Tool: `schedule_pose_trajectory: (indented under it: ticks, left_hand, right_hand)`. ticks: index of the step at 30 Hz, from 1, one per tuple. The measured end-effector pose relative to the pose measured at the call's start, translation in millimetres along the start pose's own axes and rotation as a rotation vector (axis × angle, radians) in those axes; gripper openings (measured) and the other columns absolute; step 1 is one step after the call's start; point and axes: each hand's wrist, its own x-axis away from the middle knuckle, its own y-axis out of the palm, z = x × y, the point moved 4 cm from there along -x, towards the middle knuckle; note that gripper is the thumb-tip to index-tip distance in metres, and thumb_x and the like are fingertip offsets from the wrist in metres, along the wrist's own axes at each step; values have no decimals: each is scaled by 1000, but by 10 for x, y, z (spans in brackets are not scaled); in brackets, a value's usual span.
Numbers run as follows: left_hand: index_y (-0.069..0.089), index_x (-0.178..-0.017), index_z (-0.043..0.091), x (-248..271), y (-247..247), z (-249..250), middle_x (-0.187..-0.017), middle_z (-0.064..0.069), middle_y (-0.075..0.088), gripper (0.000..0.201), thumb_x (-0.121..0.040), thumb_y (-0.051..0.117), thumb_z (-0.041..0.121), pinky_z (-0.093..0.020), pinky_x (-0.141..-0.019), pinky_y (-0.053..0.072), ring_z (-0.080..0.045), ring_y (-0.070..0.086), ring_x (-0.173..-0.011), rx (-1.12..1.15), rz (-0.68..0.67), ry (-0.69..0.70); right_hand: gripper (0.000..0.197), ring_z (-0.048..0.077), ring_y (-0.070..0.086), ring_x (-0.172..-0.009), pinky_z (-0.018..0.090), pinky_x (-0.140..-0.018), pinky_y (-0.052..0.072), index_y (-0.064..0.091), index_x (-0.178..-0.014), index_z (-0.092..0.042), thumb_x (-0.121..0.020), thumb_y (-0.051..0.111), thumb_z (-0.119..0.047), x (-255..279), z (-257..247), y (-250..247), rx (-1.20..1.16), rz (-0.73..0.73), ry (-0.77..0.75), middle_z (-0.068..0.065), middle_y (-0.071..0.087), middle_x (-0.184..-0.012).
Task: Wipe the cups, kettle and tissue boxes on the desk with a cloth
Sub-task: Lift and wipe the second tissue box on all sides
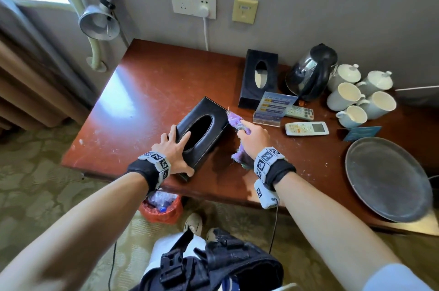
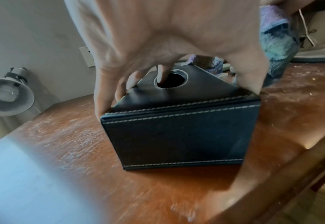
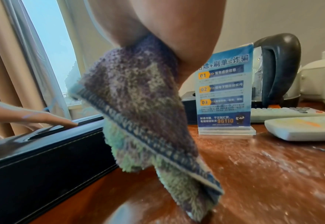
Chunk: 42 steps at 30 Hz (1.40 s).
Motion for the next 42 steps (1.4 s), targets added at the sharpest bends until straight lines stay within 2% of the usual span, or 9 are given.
schedule_pose_trajectory:
  ticks: [6,13,15,19,21,24,30,38,42]
  left_hand:
    - [4,-153,35,-348,-174,130,-159,-16,-4,131,-51,75,76,-54,-97,47,-38,25,-136,171,27,-113]
    - [3,-153,31,-790,-476,243,-160,-21,-8,135,-50,78,77,-60,-101,43,-42,20,-140,236,4,-107]
    - [1,-154,31,-879,-555,261,-160,-23,-9,137,-52,79,76,-59,-103,41,-42,20,-140,238,-28,-84]
    - [-6,-156,33,-981,-581,226,-158,-25,-10,135,-59,84,63,-56,-105,40,-42,25,-140,173,-107,68]
    - [-6,-156,32,-1009,-564,202,-159,-26,-10,131,-64,84,59,-53,-104,42,-41,27,-139,147,-92,103]
    - [-6,-157,29,-1086,-551,196,-159,-27,-9,131,-65,81,63,-49,-102,43,-39,28,-140,105,-57,126]
    - [-7,-157,31,-1253,-625,234,-162,-20,-10,127,-68,75,69,-47,-104,41,-35,22,-145,137,-27,139]
    - [-4,-157,31,-1584,-859,347,-163,-17,-9,124,-69,76,67,-47,-102,43,-34,21,-146,183,-16,105]
    - [-3,-157,31,-1744,-969,395,-164,-16,-8,122,-71,76,65,-47,-100,44,-33,20,-146,200,-13,89]
  right_hand:
    - [42,32,57,-113,32,-100,42,60,-134,-32,-93,51,-24,-144,-137,24,-14,29,14,4,69,-120]
    - [34,33,58,-106,33,-93,45,68,-124,-28,-93,53,-22,-342,-276,18,-60,151,87,9,72,-107]
    - [34,31,60,-105,33,-93,47,68,-124,-30,-93,53,-25,-415,-261,75,-58,159,131,7,73,-106]
    - [37,30,61,-102,30,-92,47,66,-125,-36,-93,52,-27,-543,-234,221,-45,116,197,4,73,-104]
    - [39,32,61,-103,29,-91,46,62,-130,-38,-94,52,-27,-600,-259,275,-52,107,201,8,72,-104]
    - [41,33,59,-106,29,-91,43,56,-137,-38,-97,51,-29,-696,-299,363,-44,102,215,12,68,-109]
    - [44,35,57,-107,29,-91,42,51,-141,-38,-98,51,-28,-836,-368,302,-50,138,187,12,67,-113]
    - [43,36,57,-106,35,-94,44,53,-141,-31,-98,50,-24,-1004,-348,227,-56,155,191,14,68,-109]
    - [42,35,58,-106,33,-92,43,54,-140,-30,-99,51,-25,-1113,-344,256,-66,157,207,14,69,-108]
